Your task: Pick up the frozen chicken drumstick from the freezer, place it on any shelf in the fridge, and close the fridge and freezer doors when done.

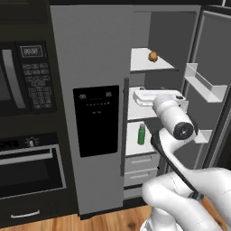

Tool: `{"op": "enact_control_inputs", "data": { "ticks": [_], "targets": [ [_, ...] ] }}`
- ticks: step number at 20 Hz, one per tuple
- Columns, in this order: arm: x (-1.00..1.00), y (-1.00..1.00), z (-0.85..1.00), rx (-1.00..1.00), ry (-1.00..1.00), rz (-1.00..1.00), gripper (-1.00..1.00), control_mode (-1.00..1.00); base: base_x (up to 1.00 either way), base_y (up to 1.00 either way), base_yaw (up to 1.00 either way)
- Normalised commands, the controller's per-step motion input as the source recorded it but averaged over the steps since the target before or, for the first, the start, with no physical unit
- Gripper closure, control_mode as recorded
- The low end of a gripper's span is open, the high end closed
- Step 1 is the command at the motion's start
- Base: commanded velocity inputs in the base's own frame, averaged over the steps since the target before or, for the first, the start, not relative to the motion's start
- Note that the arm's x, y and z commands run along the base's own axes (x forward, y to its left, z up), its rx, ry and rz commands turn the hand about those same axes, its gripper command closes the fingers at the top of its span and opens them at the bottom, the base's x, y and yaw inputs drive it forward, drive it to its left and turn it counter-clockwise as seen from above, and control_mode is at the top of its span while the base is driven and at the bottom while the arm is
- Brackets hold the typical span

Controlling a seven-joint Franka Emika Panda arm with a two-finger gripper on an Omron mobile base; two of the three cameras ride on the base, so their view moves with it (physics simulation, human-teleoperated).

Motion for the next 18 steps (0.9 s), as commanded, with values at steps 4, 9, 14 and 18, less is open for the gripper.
{"op": "enact_control_inputs", "data": {
  "ticks": [4, 9, 14, 18],
  "targets": [
    [-1.00, 0.00, 1.00, 0.02, 0.33, 0.02, -1.00, -1.00, 0.00, 0.00, 0.00],
    [-1.00, 0.00, 0.87, 0.02, 0.33, 0.03, -1.00, -1.00, 0.00, 0.00, 0.00],
    [-1.00, -0.13, -0.06, 0.00, 0.18, 0.01, -1.00, -1.00, 0.00, 0.00, 0.00],
    [-1.00, -0.87, -0.16, 0.01, 0.20, -0.05, -1.00, -1.00, 0.00, 0.00, 0.00]
  ]
}}
